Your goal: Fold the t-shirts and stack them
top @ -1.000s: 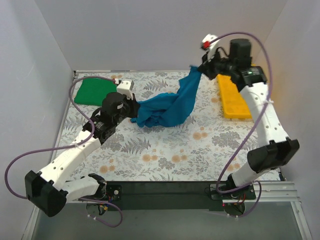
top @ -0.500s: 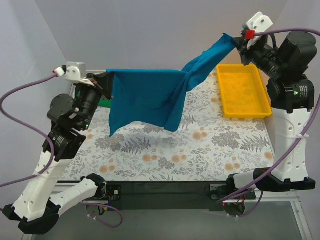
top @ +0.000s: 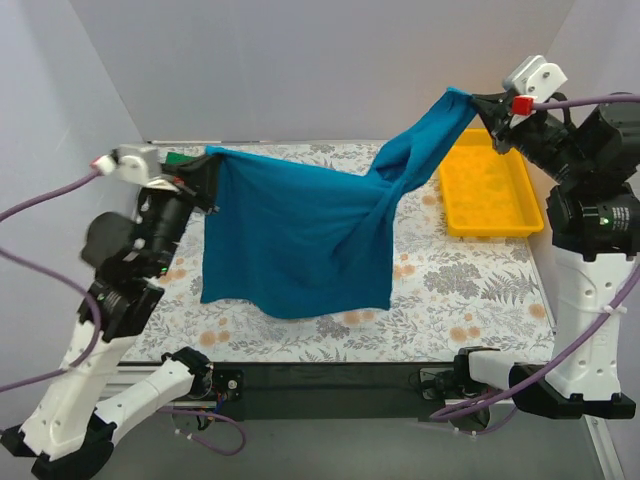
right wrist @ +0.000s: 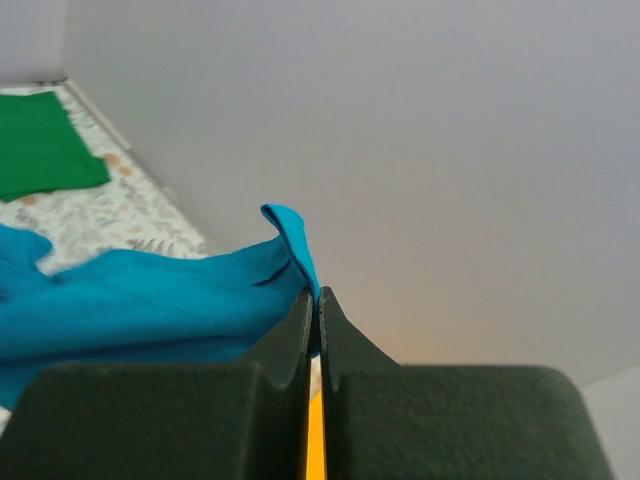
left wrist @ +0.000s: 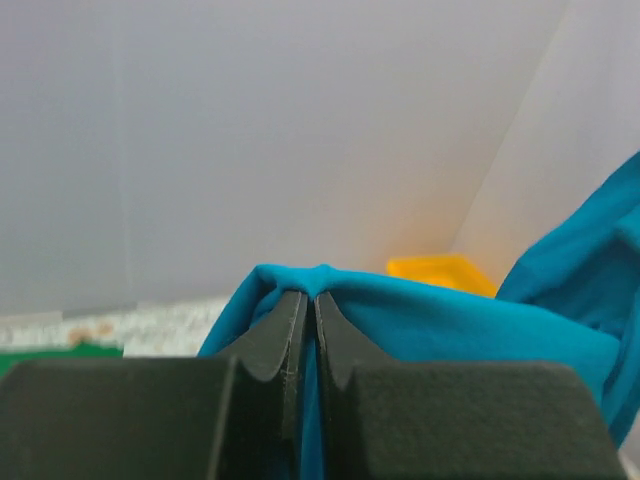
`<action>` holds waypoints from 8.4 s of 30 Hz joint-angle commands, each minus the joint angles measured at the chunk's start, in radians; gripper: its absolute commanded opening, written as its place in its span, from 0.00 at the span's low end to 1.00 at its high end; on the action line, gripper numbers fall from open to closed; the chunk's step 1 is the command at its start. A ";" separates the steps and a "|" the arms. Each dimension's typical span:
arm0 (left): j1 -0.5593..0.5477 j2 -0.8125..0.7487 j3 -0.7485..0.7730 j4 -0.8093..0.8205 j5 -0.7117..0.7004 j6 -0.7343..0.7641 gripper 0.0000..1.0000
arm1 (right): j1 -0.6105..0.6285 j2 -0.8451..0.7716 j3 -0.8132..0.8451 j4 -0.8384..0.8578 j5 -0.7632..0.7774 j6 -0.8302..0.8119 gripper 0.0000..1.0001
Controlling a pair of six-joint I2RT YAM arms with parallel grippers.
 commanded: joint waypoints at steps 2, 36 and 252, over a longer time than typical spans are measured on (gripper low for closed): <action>0.004 0.087 -0.172 -0.113 -0.065 0.028 0.00 | -0.024 0.025 -0.124 0.028 0.097 0.063 0.01; 0.047 0.066 -0.403 -0.064 0.819 -0.243 0.00 | -0.273 -0.321 -0.753 -0.443 -0.427 -0.746 0.01; -0.285 0.012 -0.137 -0.445 -0.417 -0.141 0.00 | 0.667 0.560 -0.751 0.222 0.221 0.155 0.63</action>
